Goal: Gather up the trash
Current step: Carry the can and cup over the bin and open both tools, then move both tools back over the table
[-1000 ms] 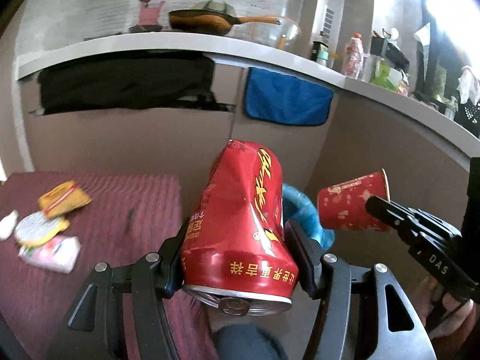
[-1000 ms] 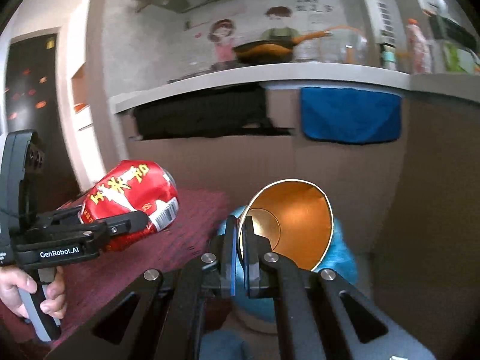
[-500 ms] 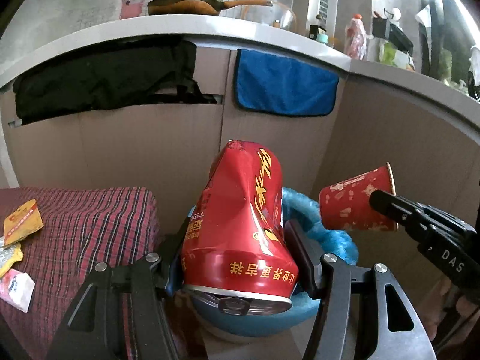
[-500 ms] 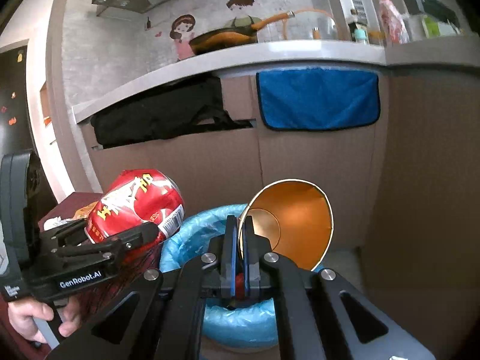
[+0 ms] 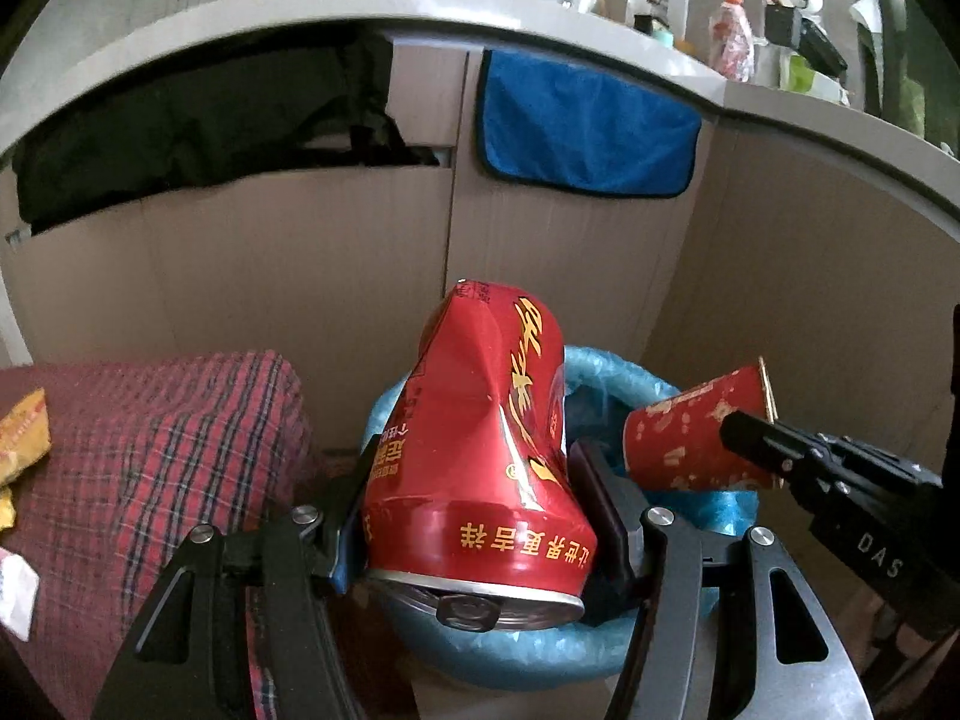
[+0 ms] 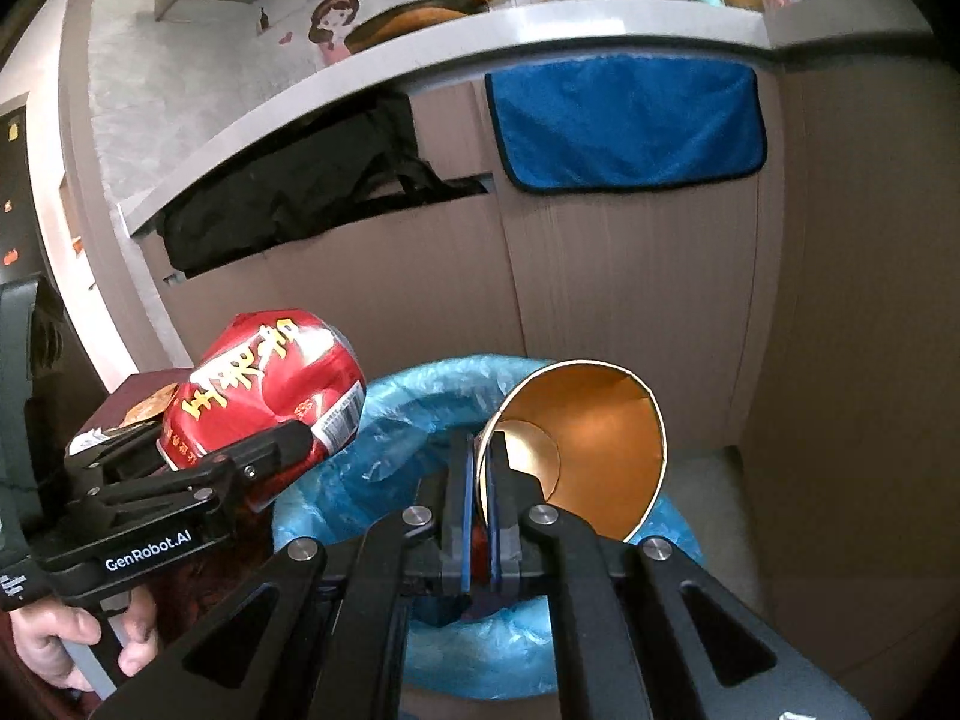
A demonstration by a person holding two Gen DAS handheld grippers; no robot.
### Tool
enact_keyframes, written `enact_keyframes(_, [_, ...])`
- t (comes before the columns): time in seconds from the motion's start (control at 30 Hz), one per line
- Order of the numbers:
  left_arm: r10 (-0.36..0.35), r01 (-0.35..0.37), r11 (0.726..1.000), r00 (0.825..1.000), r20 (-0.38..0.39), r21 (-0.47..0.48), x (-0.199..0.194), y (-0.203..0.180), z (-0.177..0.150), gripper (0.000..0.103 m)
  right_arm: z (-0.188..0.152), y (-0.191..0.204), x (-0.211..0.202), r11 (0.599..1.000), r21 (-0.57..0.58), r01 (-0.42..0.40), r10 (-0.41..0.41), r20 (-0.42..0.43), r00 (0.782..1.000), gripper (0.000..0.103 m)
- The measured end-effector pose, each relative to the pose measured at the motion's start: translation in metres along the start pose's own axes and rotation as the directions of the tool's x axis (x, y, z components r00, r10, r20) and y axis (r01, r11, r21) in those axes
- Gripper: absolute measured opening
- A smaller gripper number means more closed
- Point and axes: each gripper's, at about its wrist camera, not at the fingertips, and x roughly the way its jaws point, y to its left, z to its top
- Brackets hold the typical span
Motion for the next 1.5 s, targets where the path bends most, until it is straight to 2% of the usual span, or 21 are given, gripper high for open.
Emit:
enact_keyframes(0.1, [-0.027, 0.026, 0.999, 0.999, -0.044, -0.026, 0.01, 0.005, 0.002, 0.061, -0.002, -0.002, 0.004, 1.0, 0.014, 0.008, -0.008, -0.025, 1.0, 0.005])
enact_keyframes(0.17, [-0.038, 0.036, 0.999, 0.998, -0.045, -0.032, 0.01, 0.007, 0.004, 0.06, -0.003, -0.003, 0.007, 0.999, 0.037, -0.008, 0.01, -0.047, 0.999, 0.005])
enact_keyframes(0.27, [-0.016, 0.014, 0.999, 0.998, -0.054, -0.034, 0.015, 0.009, 0.005, 0.063, -0.003, -0.002, 0.011, 0.999, 0.045, -0.013, 0.016, -0.064, 0.998, 0.007])
enact_keyframes(0.33, [-0.031, 0.028, 0.999, 0.996, -0.08, -0.033, 0.02, 0.011, 0.004, 0.063, -0.003, 0.001, 0.015, 0.999, 0.047, -0.007, 0.01, -0.079, 0.997, 0.008])
enact_keyframes(0.47, [-0.045, 0.042, 0.999, 0.995, -0.091, -0.026, 0.017, 0.014, 0.004, 0.063, -0.003, 0.006, 0.017, 0.999, 0.037, 0.036, -0.033, -0.077, 0.996, 0.015])
enact_keyframes(0.53, [-0.049, 0.046, 0.998, 0.995, -0.082, -0.039, 0.012, 0.017, 0.007, 0.064, -0.003, 0.006, 0.015, 0.999, 0.044, 0.023, -0.02, -0.076, 0.997, 0.021])
enact_keyframes(0.63, [-0.055, 0.051, 0.996, 0.997, -0.052, -0.07, -0.004, 0.023, 0.011, 0.063, -0.002, 0.008, 0.009, 0.998, 0.051, 0.029, -0.025, -0.068, 0.997, 0.027])
enact_keyframes(0.77, [-0.022, 0.02, 0.997, 1.0, -0.022, -0.08, -0.037, 0.036, 0.012, 0.064, 0.002, 0.019, -0.001, 0.999, 0.038, 0.029, -0.027, -0.061, 0.998, 0.027])
enact_keyframes(1.0, [-0.003, 0.006, 0.99, 1.0, 0.023, -0.138, -0.102, 0.085, 0.003, 0.064, 0.016, 0.079, -0.025, 0.997, -0.04, -0.066, 0.066, -0.004, 0.998, 0.027])
enact_keyframes(1.23, [0.158, -0.145, 0.978, 0.984, 0.083, -0.151, -0.173, 0.153, -0.007, 0.064, 0.034, 0.18, -0.02, 0.962, -0.158, -0.223, 0.221, -0.03, 0.975, 0.027])
enact_keyframes(1.37, [0.254, -0.229, 0.947, 0.963, 0.089, -0.226, -0.209, 0.216, -0.024, 0.064, 0.038, 0.229, -0.006, 0.932, -0.204, -0.299, 0.287, -0.088, 0.954, 0.028])
enact_keyframes(1.5, [0.328, -0.297, 0.908, 0.942, 0.062, -0.295, -0.232, 0.273, -0.043, 0.064, 0.036, 0.272, 0.012, 0.902, -0.249, -0.353, 0.324, -0.15, 0.934, 0.028])
